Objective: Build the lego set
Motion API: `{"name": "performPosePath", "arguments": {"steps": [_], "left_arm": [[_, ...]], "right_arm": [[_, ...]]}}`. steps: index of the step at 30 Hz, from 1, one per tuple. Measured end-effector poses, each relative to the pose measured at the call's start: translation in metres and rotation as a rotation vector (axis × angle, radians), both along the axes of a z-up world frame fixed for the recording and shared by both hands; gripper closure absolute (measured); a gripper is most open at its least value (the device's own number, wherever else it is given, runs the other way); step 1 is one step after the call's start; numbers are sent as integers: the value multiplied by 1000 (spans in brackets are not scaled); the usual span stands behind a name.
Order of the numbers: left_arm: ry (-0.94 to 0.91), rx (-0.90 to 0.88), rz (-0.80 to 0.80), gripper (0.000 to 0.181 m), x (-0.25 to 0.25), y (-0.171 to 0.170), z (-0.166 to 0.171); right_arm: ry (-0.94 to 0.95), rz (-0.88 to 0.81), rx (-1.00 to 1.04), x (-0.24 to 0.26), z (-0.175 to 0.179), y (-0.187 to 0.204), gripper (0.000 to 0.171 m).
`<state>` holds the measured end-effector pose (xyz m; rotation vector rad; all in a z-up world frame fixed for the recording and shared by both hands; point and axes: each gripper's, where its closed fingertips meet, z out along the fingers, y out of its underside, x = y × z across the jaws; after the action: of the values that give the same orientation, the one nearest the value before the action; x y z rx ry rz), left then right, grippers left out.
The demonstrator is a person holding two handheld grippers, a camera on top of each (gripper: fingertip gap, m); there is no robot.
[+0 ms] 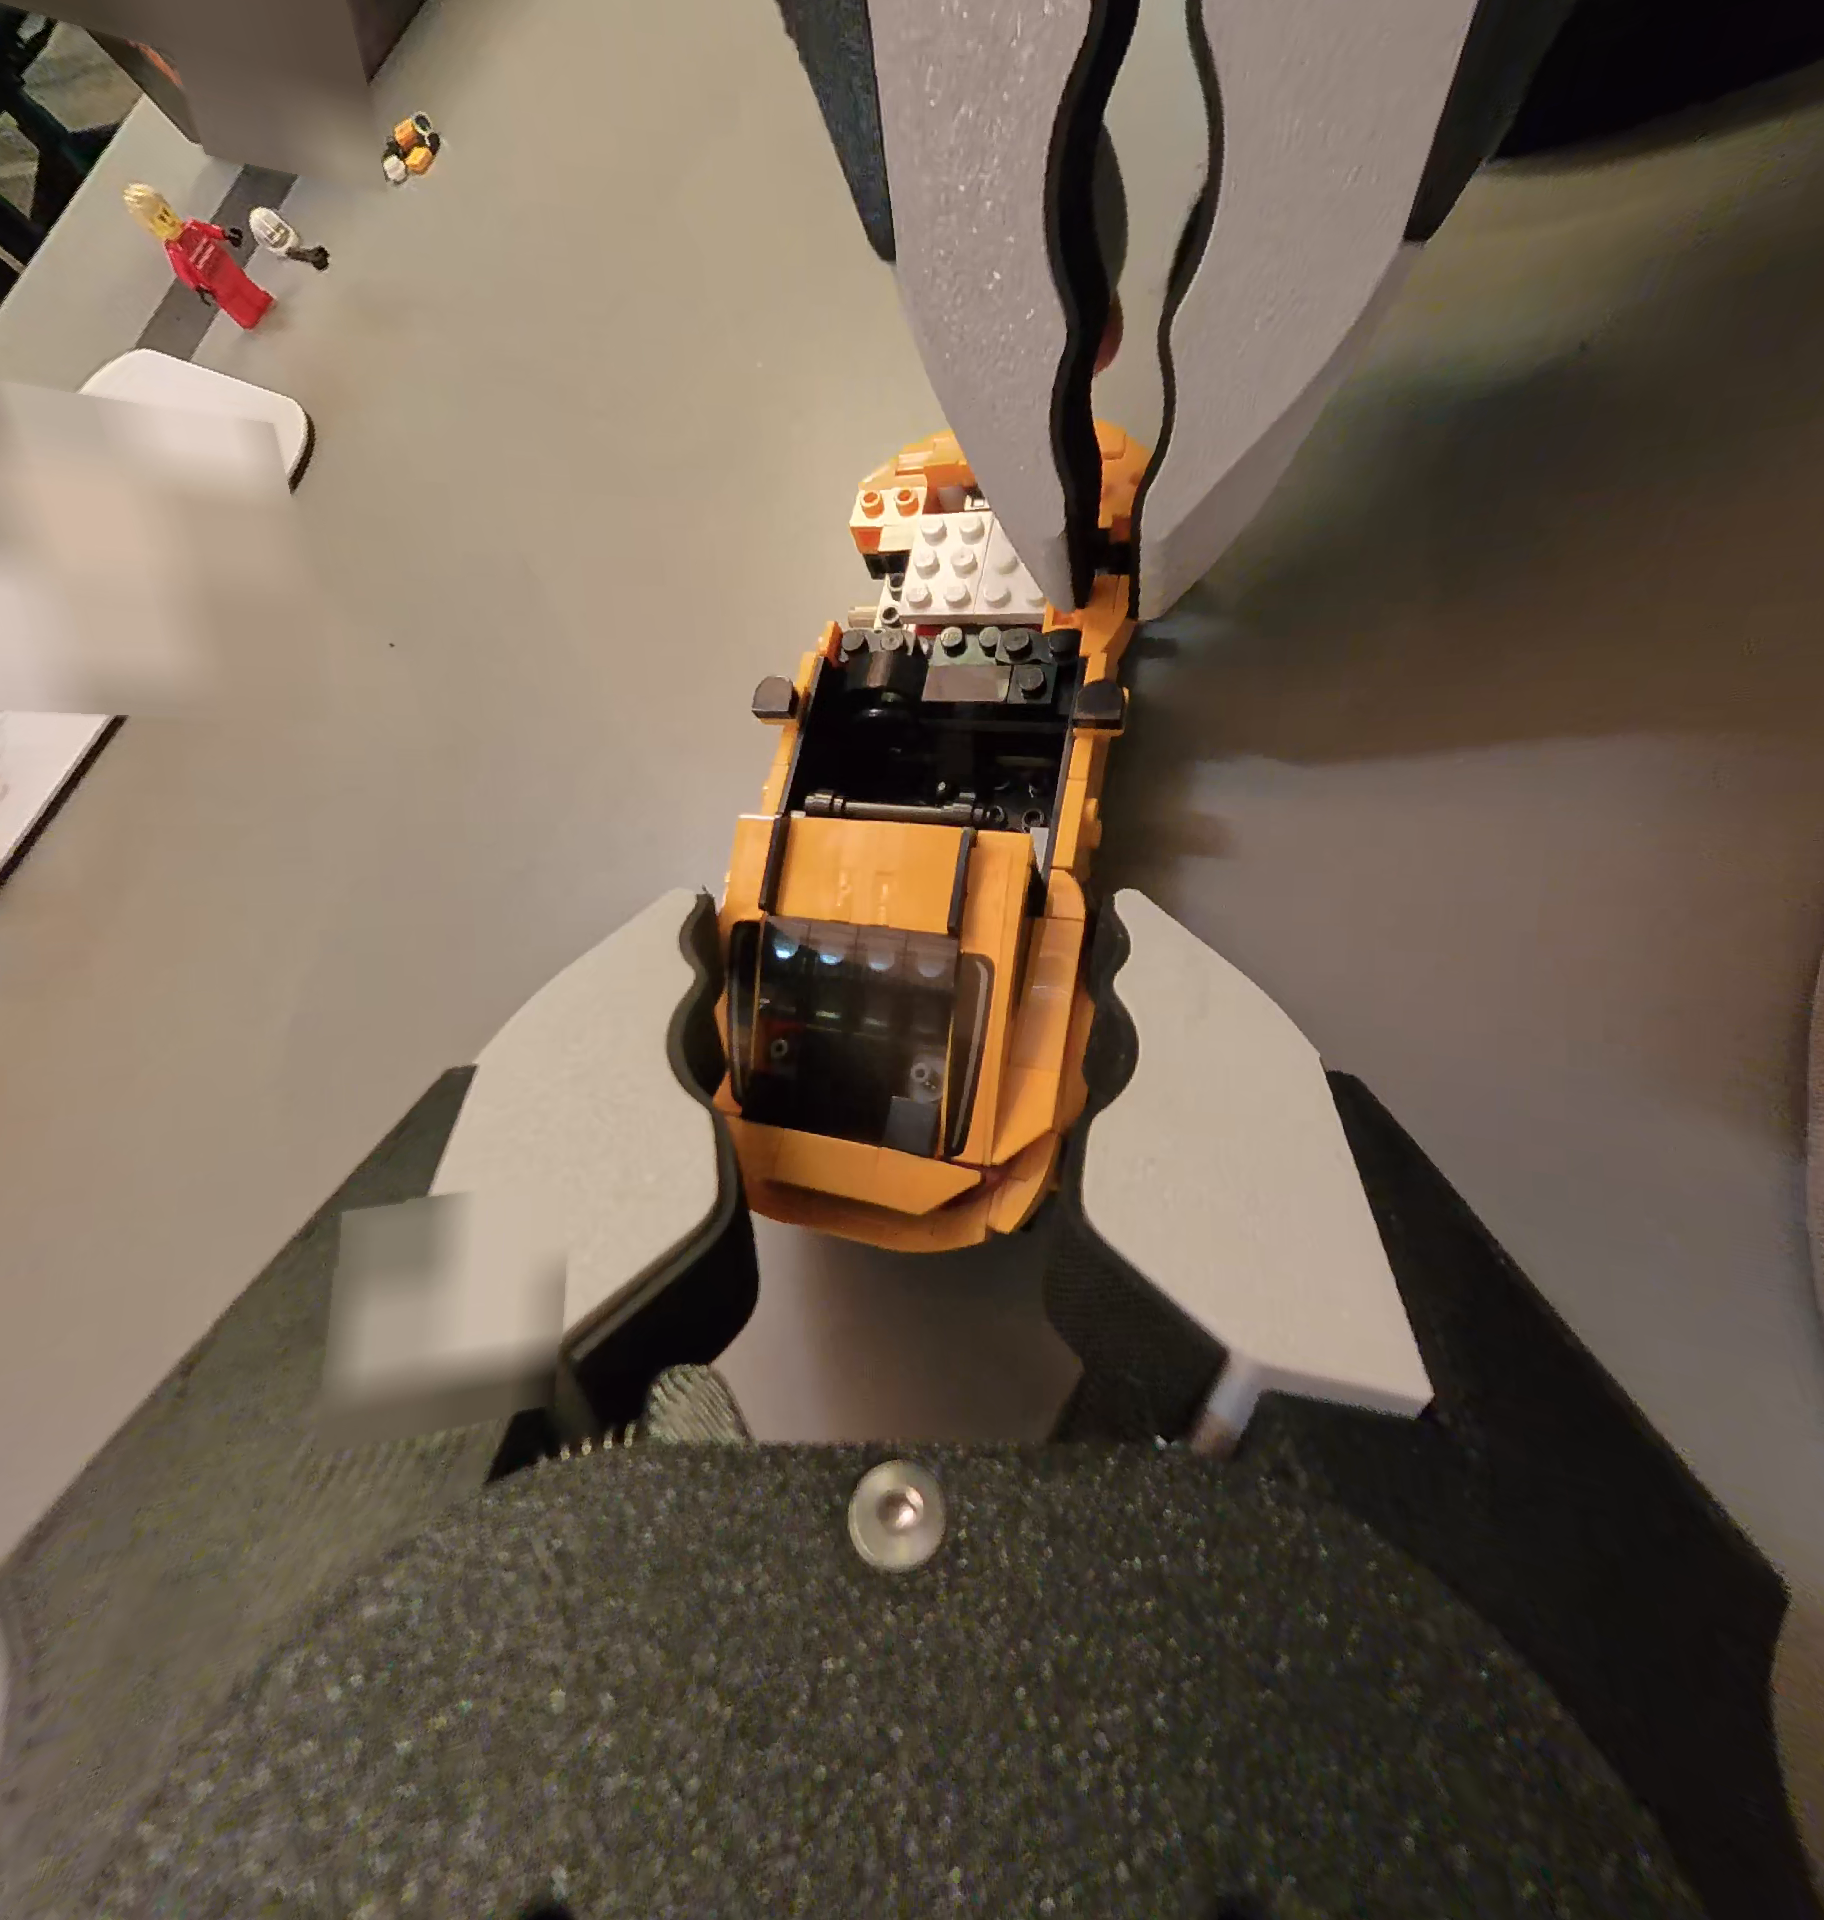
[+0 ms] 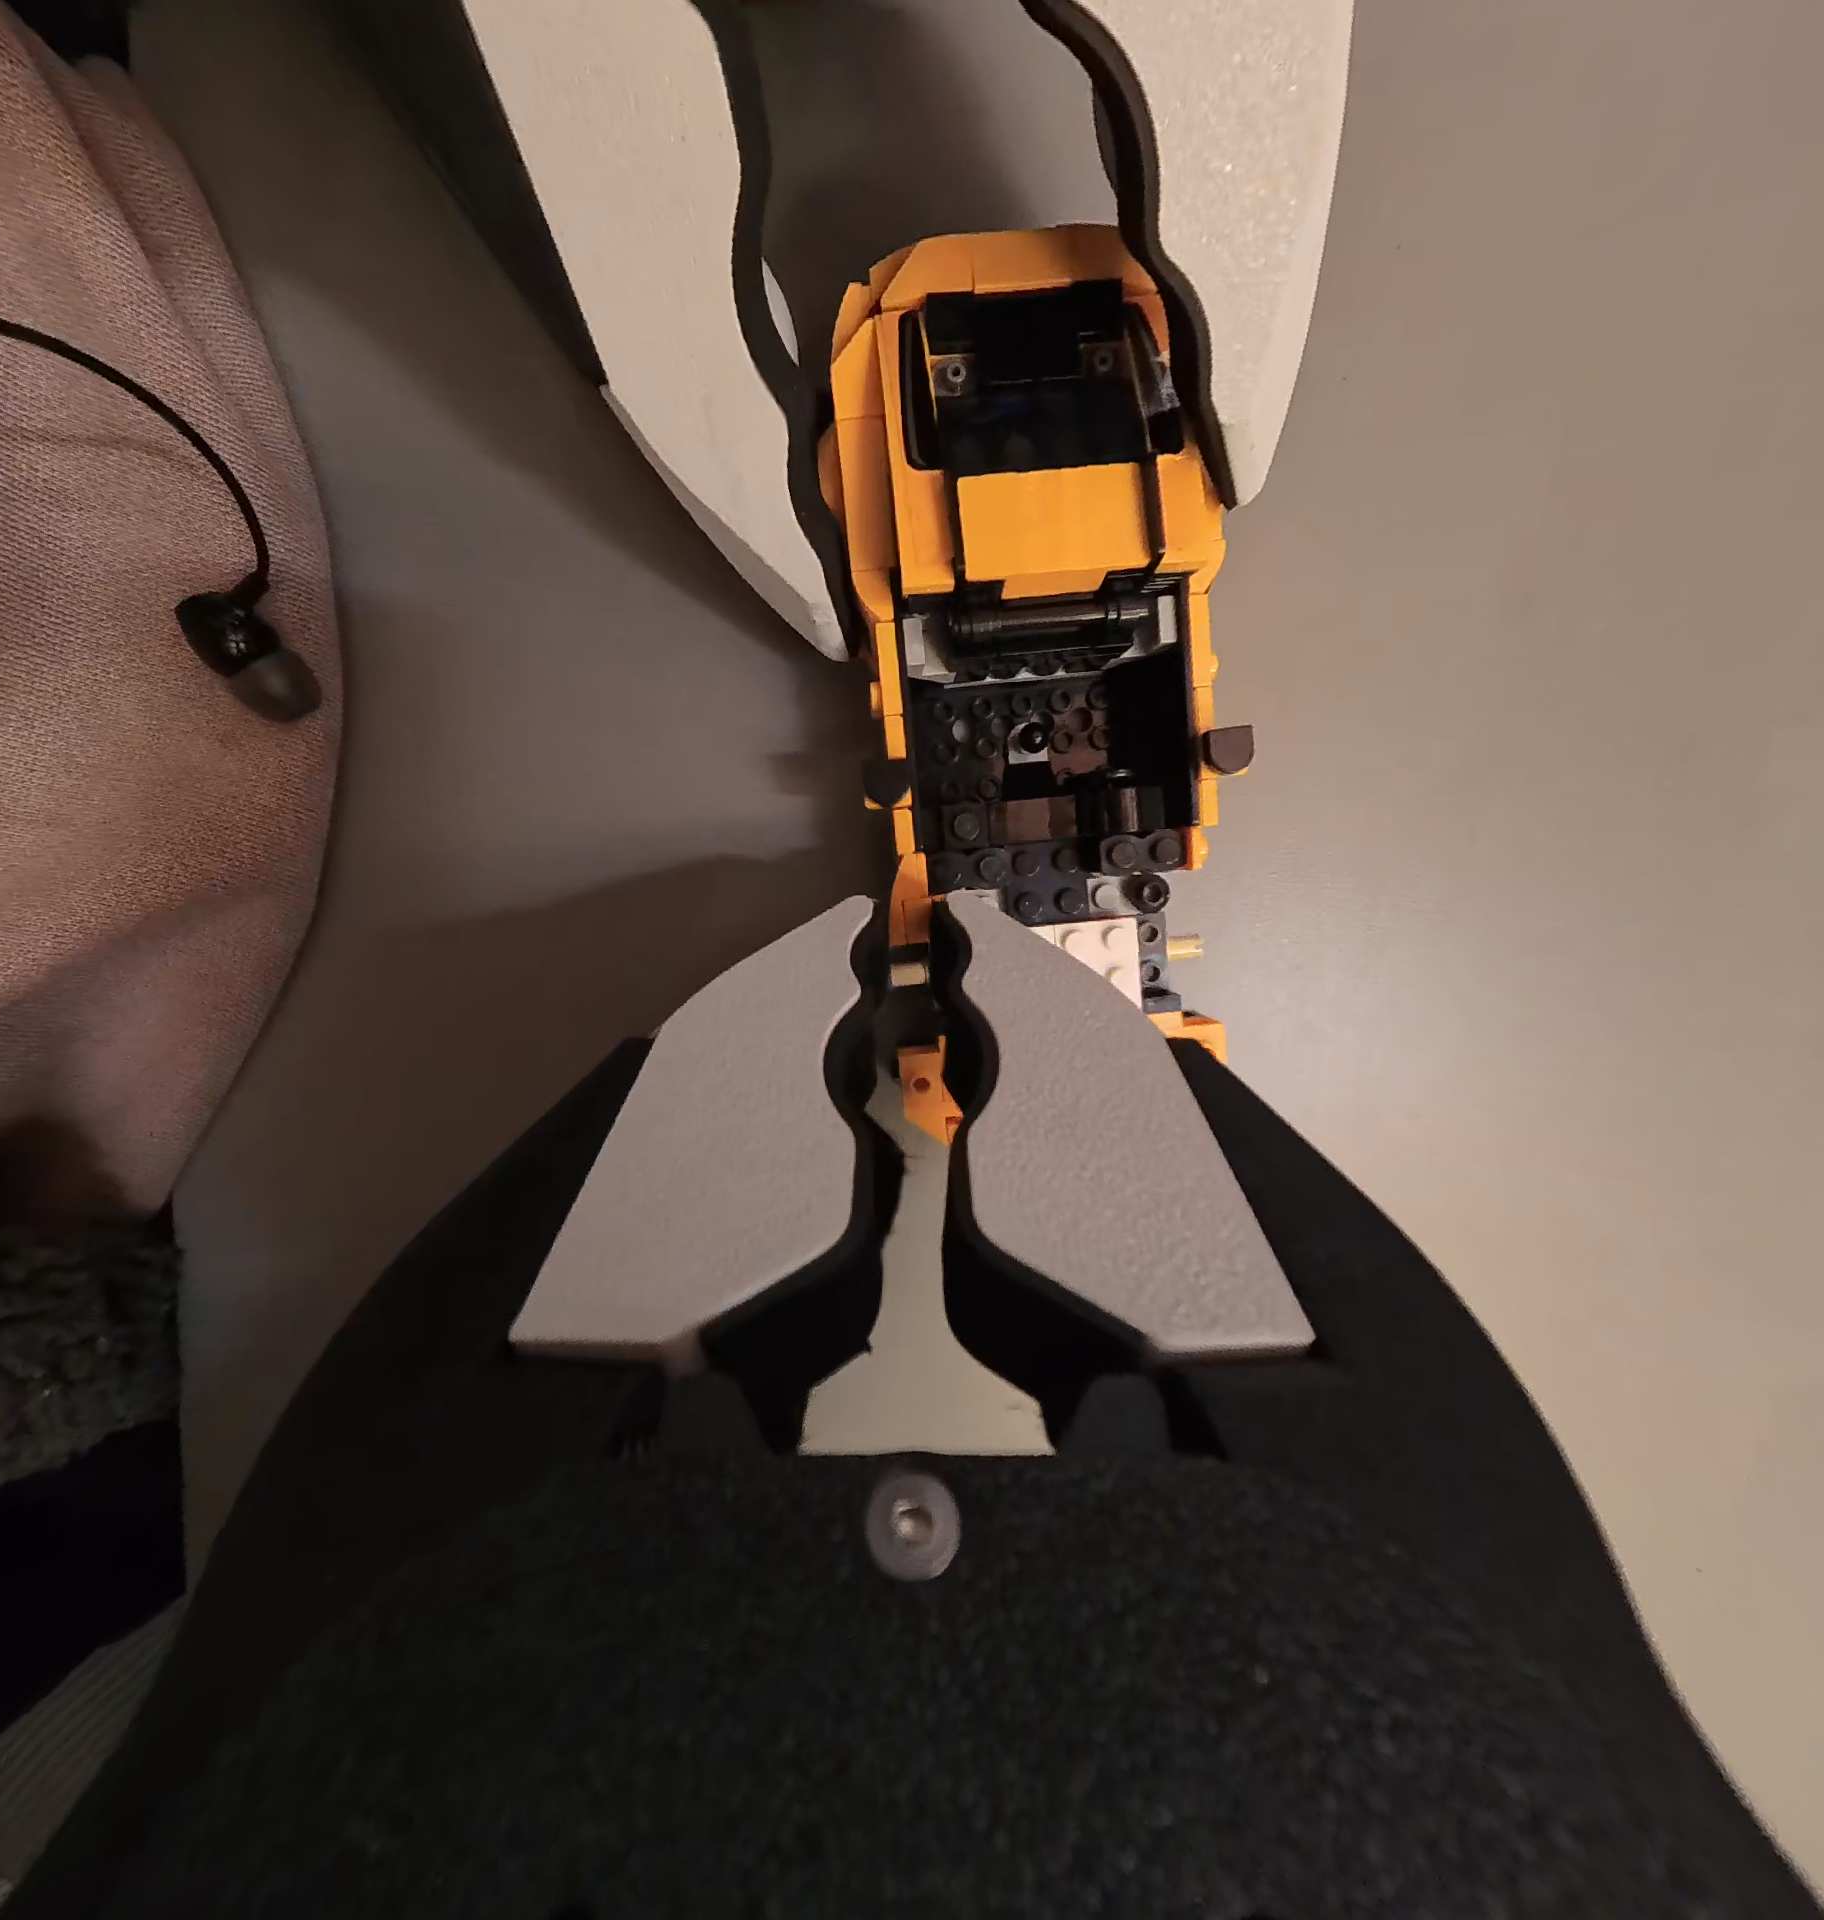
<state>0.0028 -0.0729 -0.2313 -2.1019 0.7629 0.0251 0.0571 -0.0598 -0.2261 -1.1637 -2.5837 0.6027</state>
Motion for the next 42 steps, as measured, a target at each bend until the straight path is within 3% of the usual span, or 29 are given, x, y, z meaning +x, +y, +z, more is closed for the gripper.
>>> {"name": "performPosePath", "arguments": {"steps": [4, 7, 10, 16, 24, 31, 42], "left_arm": [[19, 24, -88, 113, -2, 0, 1], [10, 33, -225, 113, -5, 0, 2], [-2, 52, -295, 108, -13, 6, 3], [-31, 33, -216, 107, -37, 17, -1], [9, 35, -36, 109, -53, 50, -2], [-3, -31, 52, 109, -70, 85, -1], [-323, -318, 179, 109, -70, 84, 12]], "right_arm": [[17, -31, -79, 9, 17, 11, 130], [12, -70, -10, 18, 5, 43, 116], [-11, -82, -81, 20, -13, 37, 109], [106, -159, -108, 8, -19, 38, 128], [246, -301, -148, -10, -6, 75, 113], [329, -423, -149, -32, -7, 111, 131], [437, -468, -202, -35, 7, 118, 131]]}}
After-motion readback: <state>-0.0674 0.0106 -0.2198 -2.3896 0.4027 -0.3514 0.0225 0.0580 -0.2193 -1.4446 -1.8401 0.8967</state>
